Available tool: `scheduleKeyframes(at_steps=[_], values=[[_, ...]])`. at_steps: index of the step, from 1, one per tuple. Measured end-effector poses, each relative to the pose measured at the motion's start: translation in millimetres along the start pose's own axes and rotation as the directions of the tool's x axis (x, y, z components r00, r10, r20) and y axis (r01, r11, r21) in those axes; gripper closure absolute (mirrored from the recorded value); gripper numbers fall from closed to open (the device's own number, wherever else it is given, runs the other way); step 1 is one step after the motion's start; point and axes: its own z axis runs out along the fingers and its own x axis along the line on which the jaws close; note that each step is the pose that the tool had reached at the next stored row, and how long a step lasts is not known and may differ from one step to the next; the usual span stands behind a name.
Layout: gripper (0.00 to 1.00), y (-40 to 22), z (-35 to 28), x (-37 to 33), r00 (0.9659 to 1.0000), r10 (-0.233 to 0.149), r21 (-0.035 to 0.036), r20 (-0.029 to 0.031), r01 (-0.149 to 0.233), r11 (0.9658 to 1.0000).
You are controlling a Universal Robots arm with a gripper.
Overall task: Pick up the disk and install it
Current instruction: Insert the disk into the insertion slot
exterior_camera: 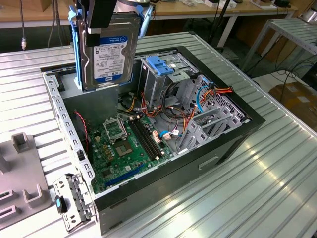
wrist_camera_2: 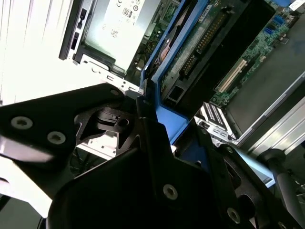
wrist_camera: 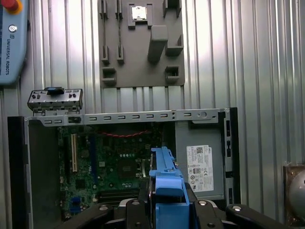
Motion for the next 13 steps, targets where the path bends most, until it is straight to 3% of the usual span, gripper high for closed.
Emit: scheduleKeyframes(at_steps=[13], values=[[0.63, -2.9, -0.5, 7.6, 1.0000, 0.000, 0.0000, -0.0003, 0.000, 1.0000]])
